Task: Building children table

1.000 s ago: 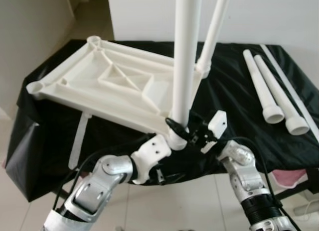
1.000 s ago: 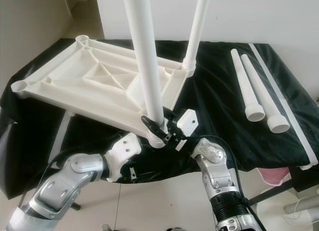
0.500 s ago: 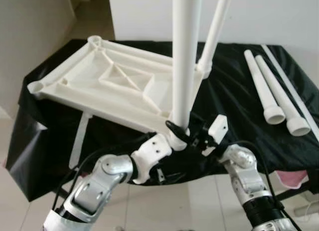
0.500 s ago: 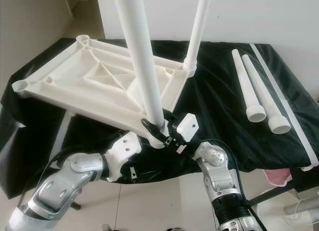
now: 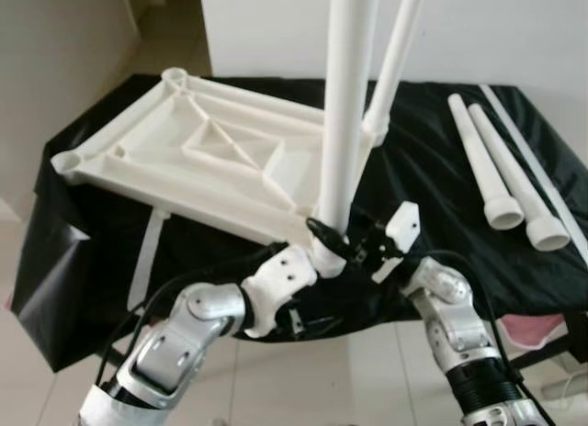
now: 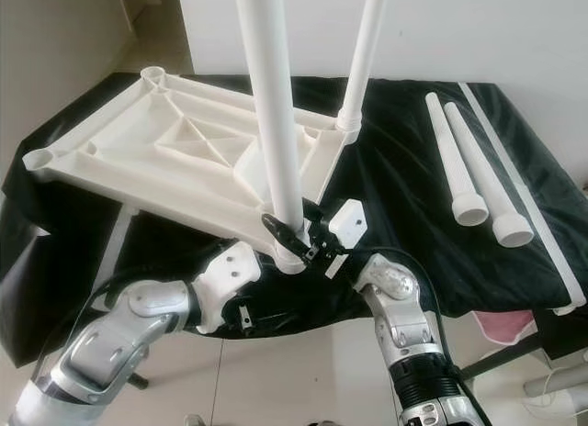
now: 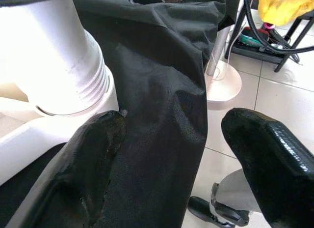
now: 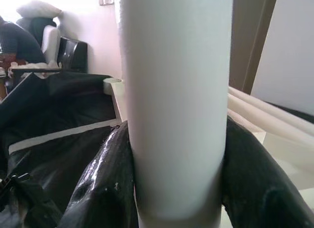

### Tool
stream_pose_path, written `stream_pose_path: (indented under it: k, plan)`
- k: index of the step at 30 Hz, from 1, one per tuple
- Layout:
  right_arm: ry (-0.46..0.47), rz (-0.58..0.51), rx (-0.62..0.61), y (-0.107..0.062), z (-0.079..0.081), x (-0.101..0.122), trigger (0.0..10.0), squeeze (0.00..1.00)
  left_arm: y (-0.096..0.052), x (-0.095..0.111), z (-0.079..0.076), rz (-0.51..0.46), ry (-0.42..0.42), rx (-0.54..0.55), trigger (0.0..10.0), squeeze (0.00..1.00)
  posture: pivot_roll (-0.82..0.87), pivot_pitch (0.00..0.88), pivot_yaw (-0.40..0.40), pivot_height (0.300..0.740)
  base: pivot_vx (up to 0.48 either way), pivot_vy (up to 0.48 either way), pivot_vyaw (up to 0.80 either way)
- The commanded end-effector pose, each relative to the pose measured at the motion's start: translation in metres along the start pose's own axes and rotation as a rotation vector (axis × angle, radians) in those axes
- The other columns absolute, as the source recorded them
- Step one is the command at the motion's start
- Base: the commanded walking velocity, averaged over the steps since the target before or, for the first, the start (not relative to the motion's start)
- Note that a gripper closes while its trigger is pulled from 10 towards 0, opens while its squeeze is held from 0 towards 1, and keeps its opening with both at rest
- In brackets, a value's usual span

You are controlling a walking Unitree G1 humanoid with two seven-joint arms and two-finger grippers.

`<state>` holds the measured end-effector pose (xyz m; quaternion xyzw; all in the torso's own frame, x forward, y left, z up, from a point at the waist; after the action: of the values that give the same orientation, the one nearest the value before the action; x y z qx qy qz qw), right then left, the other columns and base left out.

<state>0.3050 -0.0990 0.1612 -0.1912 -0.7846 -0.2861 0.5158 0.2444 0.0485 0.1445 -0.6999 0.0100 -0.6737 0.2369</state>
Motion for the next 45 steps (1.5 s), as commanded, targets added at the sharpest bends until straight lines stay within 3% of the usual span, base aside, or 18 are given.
stream_pose_path:
  k: [1, 13, 18, 26, 30, 32, 45]
  plan:
    - [0.170, 0.140, -0.046, -0.014, 0.007, -0.033, 10.0, 0.00, -0.001, 0.004, -0.002, -0.007, 0.008, -0.001, 10.0, 0.00, 0.02, 0.110, -0.022, 0.740, 0.000, 0.000, 0.00]
    - [0.276, 0.150, -0.110, -0.017, 0.004, -0.039, 10.0, 0.00, -0.002, 0.005, -0.002, -0.007, 0.013, -0.002, 10.0, 0.00, 0.02, 0.106, -0.021, 0.740, 0.000, 0.000, 0.00]
    - [0.366, 0.132, -0.179, -0.021, -0.001, -0.040, 10.0, 0.00, -0.002, 0.006, -0.003, -0.006, 0.014, -0.008, 10.0, 0.00, 0.02, 0.103, -0.020, 0.740, 0.000, 0.000, 0.00]
    - [0.385, 0.126, -0.197, -0.023, -0.002, -0.041, 10.0, 0.00, -0.003, 0.007, -0.003, -0.005, 0.016, -0.009, 10.0, 0.00, 0.02, 0.101, -0.017, 0.740, 0.000, 0.000, 0.00]
    - [0.298, 0.119, -0.141, -0.021, 0.004, -0.036, 10.0, 0.00, -0.003, 0.008, -0.002, -0.006, 0.018, -0.005, 10.0, 0.00, 0.02, 0.101, -0.018, 0.740, 0.000, 0.000, 0.00]
    - [0.202, 0.111, -0.069, -0.021, 0.013, -0.033, 10.0, 0.00, -0.003, 0.008, -0.001, -0.008, 0.018, -0.002, 10.0, 0.00, 0.02, 0.103, -0.017, 0.740, 0.000, 0.000, 0.00]
    - [0.035, 0.141, 0.029, -0.028, 0.028, -0.036, 10.0, 0.00, -0.004, 0.010, 0.000, -0.013, 0.015, 0.006, 10.0, 0.00, 0.02, 0.112, -0.015, 0.740, 0.000, 0.000, 0.00]
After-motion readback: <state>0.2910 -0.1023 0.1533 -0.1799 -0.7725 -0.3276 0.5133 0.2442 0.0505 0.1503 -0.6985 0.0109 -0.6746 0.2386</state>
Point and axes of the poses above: a point about 5 cm out from each wrist's last joint towards the gripper, its own y axis pointing out of the wrist towards the gripper, its own x axis along the axis of the wrist's last joint, z = x × y, the point moved 2 cm from there along y, pointing out of the wrist towards the gripper, and after that the axes turned 8 degrees about -y, right-handed, at the moved point
